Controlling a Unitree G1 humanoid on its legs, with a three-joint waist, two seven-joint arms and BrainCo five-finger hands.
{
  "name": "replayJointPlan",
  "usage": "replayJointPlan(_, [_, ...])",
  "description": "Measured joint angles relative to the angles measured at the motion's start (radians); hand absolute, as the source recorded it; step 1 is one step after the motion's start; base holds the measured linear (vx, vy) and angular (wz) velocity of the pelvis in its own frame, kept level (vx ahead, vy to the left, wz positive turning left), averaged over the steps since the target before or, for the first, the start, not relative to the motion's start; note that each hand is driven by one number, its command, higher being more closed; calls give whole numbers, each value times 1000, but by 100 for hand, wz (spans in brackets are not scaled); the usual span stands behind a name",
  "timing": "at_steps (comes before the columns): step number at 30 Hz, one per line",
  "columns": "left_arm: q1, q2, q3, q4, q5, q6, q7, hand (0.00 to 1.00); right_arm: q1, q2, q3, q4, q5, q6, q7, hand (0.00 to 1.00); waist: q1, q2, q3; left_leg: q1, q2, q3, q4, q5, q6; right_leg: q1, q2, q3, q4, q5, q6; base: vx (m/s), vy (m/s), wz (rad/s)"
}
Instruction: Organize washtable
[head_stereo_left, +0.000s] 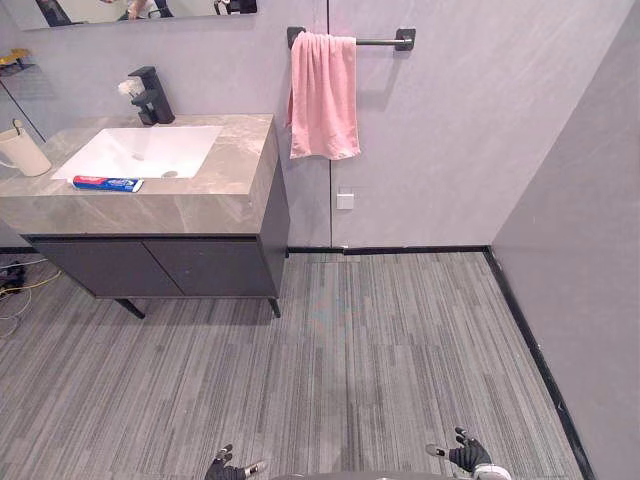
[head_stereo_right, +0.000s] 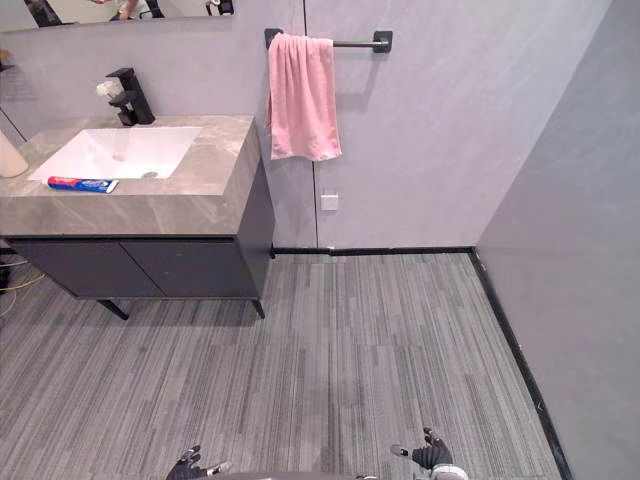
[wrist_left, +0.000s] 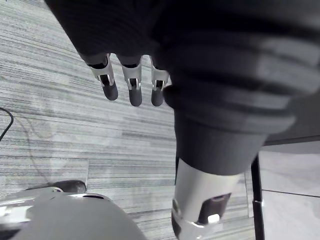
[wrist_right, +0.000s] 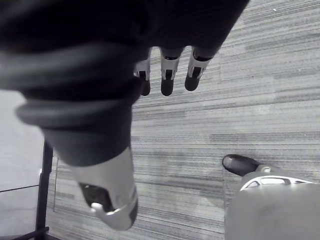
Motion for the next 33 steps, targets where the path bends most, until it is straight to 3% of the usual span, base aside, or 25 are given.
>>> replayJointPlan(4, [-8,-4,16,-10,1,-1,0,0,-25,-2,-8,-1,-18,0,0,0,-2,-9,32,29,3,14,-19,1,-4,25,6,0,-16,0,2,34,-25,-6])
replayJointPlan(12, [-12,-10,24,-17,0,-1,1,0,-46,-4,-31,-2,-17,1,-2,0,-2,0,51,58,2,21,-29,-1,-9,48,4,-2,-16,-10,33,2,-2,0])
replayJointPlan(18, [-12,-17,24,-17,0,-1,0,0,-53,-6,-52,-2,-2,4,-2,0,-3,12,58,58,2,27,-31,-2,-9,46,4,0,-16,-10,33,-31,-11,-2])
replayJointPlan(33, [-8,-3,24,-18,0,-1,-3,0,-58,-38,-79,-2,5,6,-2,0,-2,9,63,40,10,106,-47,-11,6,2,16,62,-34,3,14,-30,-7,-13])
